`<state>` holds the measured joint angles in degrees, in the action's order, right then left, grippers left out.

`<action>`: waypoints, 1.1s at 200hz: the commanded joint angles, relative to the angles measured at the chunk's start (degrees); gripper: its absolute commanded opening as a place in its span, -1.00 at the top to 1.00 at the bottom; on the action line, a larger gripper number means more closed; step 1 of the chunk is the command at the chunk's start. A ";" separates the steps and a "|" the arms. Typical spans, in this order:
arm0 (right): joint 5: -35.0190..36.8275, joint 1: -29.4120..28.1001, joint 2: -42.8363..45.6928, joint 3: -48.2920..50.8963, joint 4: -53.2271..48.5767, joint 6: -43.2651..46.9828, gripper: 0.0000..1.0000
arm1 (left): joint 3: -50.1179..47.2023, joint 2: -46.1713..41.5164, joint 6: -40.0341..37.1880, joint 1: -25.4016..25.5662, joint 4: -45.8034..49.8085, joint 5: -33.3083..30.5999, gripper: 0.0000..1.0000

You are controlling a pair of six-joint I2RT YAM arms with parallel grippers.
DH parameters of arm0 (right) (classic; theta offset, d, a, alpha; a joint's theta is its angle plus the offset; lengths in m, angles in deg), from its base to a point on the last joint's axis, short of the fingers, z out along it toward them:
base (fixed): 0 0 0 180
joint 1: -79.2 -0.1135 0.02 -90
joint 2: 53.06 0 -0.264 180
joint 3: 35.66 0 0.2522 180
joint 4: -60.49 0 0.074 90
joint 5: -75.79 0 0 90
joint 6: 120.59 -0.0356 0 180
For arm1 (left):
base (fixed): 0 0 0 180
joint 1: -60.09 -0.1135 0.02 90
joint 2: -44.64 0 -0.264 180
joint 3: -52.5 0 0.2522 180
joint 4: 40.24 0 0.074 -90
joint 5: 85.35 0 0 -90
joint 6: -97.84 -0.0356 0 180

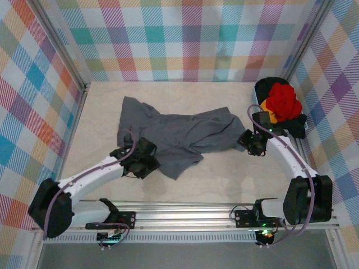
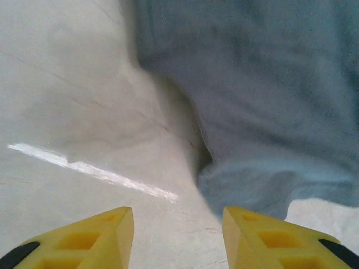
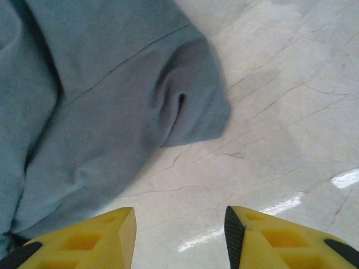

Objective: Fold and stack the t-shirts

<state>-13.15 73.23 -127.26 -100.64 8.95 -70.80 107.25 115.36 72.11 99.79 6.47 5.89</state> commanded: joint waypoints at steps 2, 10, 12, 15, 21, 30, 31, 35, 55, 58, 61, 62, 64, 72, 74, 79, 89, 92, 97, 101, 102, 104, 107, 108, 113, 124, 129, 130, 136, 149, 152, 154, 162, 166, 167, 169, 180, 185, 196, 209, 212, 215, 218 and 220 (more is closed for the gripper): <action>-2.71 0.09 0.01 -1.79 0.95 -0.02 0.07 | -0.75 4.30 3.71 4.01 -7.77 4.13 0.06; -2.90 0.09 -0.03 -1.60 1.00 -0.09 0.06 | 0.20 6.00 4.14 5.21 -8.85 4.18 0.05; -2.97 0.09 0.07 -1.56 0.96 -0.10 0.06 | 0.44 6.60 4.32 5.47 -8.97 4.23 0.05; -3.06 0.10 0.09 -1.45 0.97 -0.02 0.07 | 0.78 7.38 4.53 5.88 -9.24 4.30 0.05; -3.08 0.10 0.10 -1.30 0.95 0.04 0.07 | 1.52 8.73 4.75 6.63 -9.52 4.34 0.05; -3.15 0.09 0.19 -1.01 1.02 0.08 0.07 | 2.43 10.52 5.16 7.60 -9.33 4.03 0.04; -3.11 0.09 0.23 -0.95 0.99 0.06 0.07 | 2.56 10.73 5.25 7.64 -9.32 3.99 0.04; -3.14 0.09 0.23 -0.88 0.99 0.04 0.07 | 2.82 11.46 5.39 8.07 -9.09 3.87 0.05; -3.45 0.09 0.44 -0.42 1.21 -0.05 0.07 | 3.30 14.51 6.60 8.56 -7.72 3.51 0.06; -3.46 0.08 0.43 -0.40 1.19 -0.06 0.07 | 3.23 14.81 6.77 8.55 -7.65 3.38 0.06; -3.49 0.13 0.45 -0.33 1.21 -0.12 0.07 | 3.16 15.02 7.05 8.61 -7.64 3.22 0.06; -3.51 0.11 0.45 -0.31 1.22 -0.08 0.07 | 3.15 15.13 7.12 8.58 -7.64 3.19 0.06; -3.63 0.09 0.52 -0.29 1.15 -0.14 0.07 | 3.07 15.26 7.12 8.56 -7.86 3.17 0.06; -3.81 0.07 0.75 -0.15 1.30 -0.05 0.07 | 2.88 15.83 7.15 8.57 -9.34 3.15 0.07; -3.86 0.08 0.84 -0.12 1.37 -0.09 0.07 | 3.00 16.05 7.15 8.58 -9.69 3.14 0.07; -3.91 0.05 0.95 0.04 1.42 -0.13 0.07 | 3.39 16.67 7.18 8.56 -10.21 3.08 0.07; -4.33 0.10 1.39 0.56 1.86 -0.14 0.07 | 4.57 18.23 6.95 8.57 -11.50 3.39 0.10; -4.41 0.09 1.48 0.73 1.91 -0.14 0.07 | 4.90 18.66 6.86 8.55 -11.96 3.49 0.11; -4.63 0.07 1.61 0.99 2.08 -0.14 0.07 | 5.52 19.27 6.76 8.63 -12.54 3.36 0.12; -4.72 0.07 1.75 1.24 2.10 -0.25 0.07 | 6.03 19.65 6.75 8.73 -12.71 3.07 0.13; -4.78 0.08 1.76 1.31 2.14 -0.23 0.07 | 6.16 19.82 6.70 8.77 -12.77 3.03 0.13; -4.80 0.09 1.72 1.41 2.17 -0.25 0.07 | 6.39 20.10 6.56 8.80 -12.83 2.75 0.13; -4.87 0.09 1.81 1.58 2.20 -0.23 0.07 | 6.72 20.41 6.43 8.81 -12.91 2.39 0.14; -4.90 0.09 1.79 1.66 2.19 -0.23 0.08 | 6.86 20.50 6.41 8.86 -12.95 2.29 0.14; -5.16 0.10 1.92 2.03 2.32 -0.31 0.08 | 7.43 21.09 6.03 8.89 -13.11 1.77 0.17; -5.98 0.06 2.21 2.89 2.57 -0.71 0.10 | 8.55 22.26 5.27 8.89 -12.93 0.41 0.29; -6.48 0.02 2.28 3.25 2.82 -0.99 0.11 | 8.96 22.79 4.81 8.88 -12.63 -0.32 0.39; -6.58 0.01 2.33 3.33 2.85 -1.05 0.11 | 8.99 22.88 4.72 8.85 -12.55 -0.43 0.40; -7.19 -0.06 2.58 3.66 2.96 -1.26 0.12 | 9.57 23.35 4.26 8.82 -12.06 -1.22 0.54; -7.76 -0.43 3.02 4.00 2.98 -1.32 0.12 | 10.39 23.76 3.62 8.88 -10.67 -3.10 0.82; -8.08 -0.46 3.08 4.02 2.95 -1.23 0.11 | 10.41 23.65 3.59 8.82 -10.43 -3.53 0.90; -8.35 -0.49 3.09 3.96 2.95 -1.16 0.12 | 10.57 23.58 3.52 8.81 -10.18 -3.90 0.96; -9.38 -0.60 3.13 3.64 2.53 -0.73 0.12 | 10.76 22.89 3.56 8.84 -9.24 -5.32 1.00; -9.72 -0.62 3.17 3.39 2.43 -0.40 0.11 | 10.80 22.34 3.58 8.81 -8.76 -5.95 1.00; -9.83 -0.66 3.22 3.36 2.40 -0.35 0.11 | 10.83 22.22 3.58 8.81 -8.60 -6.14 1.00; -9.95 -0.69 3.32 3.24 2.26 -0.21 0.11 | 10.83 21.93 3.63 8.81 -8.38 -6.42 1.00; -10.36 -0.70 3.89 3.08 2.02 0.50 0.11 | 11.02 19.79 3.58 8.82 -6.21 -8.52 1.00; -10.35 -0.70 4.19 2.99 1.84 0.80 0.10 | 11.06 18.58 3.47 8.82 -4.92 -9.64 1.00; -10.21 -0.70 4.66 2.71 1.53 1.35 0.09 | 11.07 15.48 2.98 8.64 -2.26 -11.91 1.00; -9.73 -0.70 4.76 2.32 1.35 1.56 0.08 | 10.41 11.21 2.65 8.10 0.86 -13.83 1.00; -9.59 -0.70 4.65 2.15 1.29 1.66 0.08 | 10.08 10.07 2.70 7.94 1.57 -14.11 1.00; -9.47 -0.70 4.55 1.96 1.24 1.69 0.08 | 9.80 8.87 2.68 7.76 2.12 -14.46 1.00; -9.35 -0.69 4.38 1.78 1.22 1.83 0.08 | 9.48 7.65 2.70 7.49 2.65 -14.76 1.00; -9.29 -0.70 4.29 1.64 1.13 1.87 0.08 | 9.26 6.77 2.75 7.38 2.98 -14.92 1.00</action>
<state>-21.85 72.79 -123.54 -97.06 11.09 -70.39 116.54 131.30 75.72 108.32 6.32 -2.07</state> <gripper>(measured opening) 0.457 0.050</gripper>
